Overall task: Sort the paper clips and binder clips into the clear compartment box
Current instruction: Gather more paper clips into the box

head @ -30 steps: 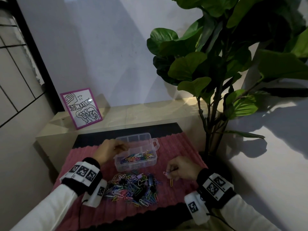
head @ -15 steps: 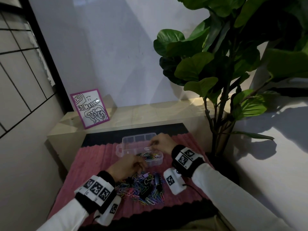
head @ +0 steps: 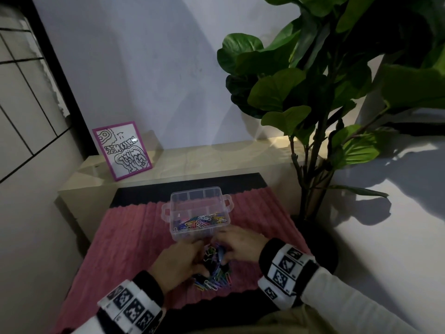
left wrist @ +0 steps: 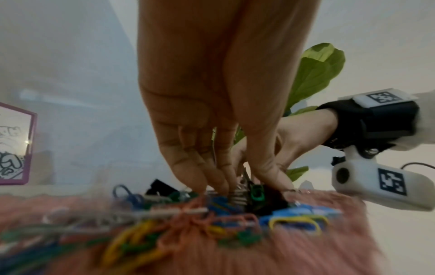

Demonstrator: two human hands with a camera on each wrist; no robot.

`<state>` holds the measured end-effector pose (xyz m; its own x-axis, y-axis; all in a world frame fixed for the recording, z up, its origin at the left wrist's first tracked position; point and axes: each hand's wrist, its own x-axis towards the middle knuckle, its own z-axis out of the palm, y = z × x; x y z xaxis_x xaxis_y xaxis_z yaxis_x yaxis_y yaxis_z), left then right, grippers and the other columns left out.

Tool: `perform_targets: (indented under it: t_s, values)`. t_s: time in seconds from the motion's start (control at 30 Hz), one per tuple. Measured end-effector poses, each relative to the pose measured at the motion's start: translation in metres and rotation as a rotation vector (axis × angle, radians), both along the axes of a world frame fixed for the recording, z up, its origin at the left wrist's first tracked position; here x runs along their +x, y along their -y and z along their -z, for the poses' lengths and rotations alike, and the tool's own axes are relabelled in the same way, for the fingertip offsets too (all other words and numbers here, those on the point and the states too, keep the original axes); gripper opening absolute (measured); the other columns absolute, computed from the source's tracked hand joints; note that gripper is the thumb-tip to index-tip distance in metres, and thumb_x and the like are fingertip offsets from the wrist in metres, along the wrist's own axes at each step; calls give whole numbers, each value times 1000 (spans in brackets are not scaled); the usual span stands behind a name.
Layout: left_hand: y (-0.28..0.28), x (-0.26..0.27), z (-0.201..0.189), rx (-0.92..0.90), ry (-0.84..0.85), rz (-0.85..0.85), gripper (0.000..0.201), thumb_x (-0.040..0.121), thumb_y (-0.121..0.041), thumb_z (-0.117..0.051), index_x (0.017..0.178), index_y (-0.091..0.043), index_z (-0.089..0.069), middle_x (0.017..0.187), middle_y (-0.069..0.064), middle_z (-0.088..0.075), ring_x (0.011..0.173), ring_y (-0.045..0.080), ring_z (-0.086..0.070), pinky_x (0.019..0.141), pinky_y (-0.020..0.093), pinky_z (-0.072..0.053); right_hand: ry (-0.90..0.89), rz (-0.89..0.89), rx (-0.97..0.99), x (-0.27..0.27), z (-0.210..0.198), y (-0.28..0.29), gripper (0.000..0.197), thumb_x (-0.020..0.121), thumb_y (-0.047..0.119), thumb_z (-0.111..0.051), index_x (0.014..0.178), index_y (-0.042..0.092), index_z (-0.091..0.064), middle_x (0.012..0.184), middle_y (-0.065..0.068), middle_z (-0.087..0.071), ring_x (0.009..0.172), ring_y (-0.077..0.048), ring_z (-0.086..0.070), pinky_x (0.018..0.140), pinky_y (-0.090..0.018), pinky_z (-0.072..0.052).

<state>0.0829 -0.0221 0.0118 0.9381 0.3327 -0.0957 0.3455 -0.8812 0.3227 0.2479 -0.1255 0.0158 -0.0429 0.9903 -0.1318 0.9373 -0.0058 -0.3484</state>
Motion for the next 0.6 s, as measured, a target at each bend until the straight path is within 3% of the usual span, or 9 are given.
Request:
perform_targets:
  t_s: [0.07,0.27,0.33,0.43,0.53,0.6]
  values:
    - [6,1,7,89,-53,-30,54,73,-47,-65,114,-16,-49,125,-3,-51,112,21,-52,90,35,-45,34,17,-8,-6,5,-2,36,78,18,-67,109,6,-54,119,-11,-52,114,-26,-47,88,-38,-42]
    - [20,4,8,164,-81,-61,47,79,-45,-55,117,-17,-46,124,3,-51,115,25,-49,92,40,-45,-17,69,74,-6,4,-11,20,79,13,-67,95,5,-58,106,-12,-56,100,-25,-51,71,-28,-33]
    - [23,4,10,184,-87,-86,55,76,-51,-44,121,-19,-44,123,3,-51,113,25,-52,88,40,-48,-142,110,115,-1,3,-10,16,76,10,-69,88,4,-61,99,-12,-63,91,-22,-56,72,-29,-40]
    - [25,5,7,154,-62,-120,47,79,-44,-52,118,-19,-45,119,3,-53,108,26,-56,84,39,-49,-279,166,159,6,3,-6,13,74,7,-72,82,3,-63,90,-12,-67,79,-13,-56,75,-30,-46]
    - [18,7,-6,72,-9,-139,41,82,-42,-53,116,-22,-44,111,-2,-59,100,22,-58,81,36,-49,-300,236,174,13,4,0,15,74,14,-74,82,6,-64,87,-8,-67,81,-15,-59,77,-33,-49]
    - [12,8,-15,2,38,-150,26,84,-38,-53,104,-24,-45,101,-4,-59,92,18,-58,76,32,-47,-270,256,166,17,6,2,14,75,14,-72,82,8,-63,89,-9,-69,85,-19,-62,79,-37,-52]
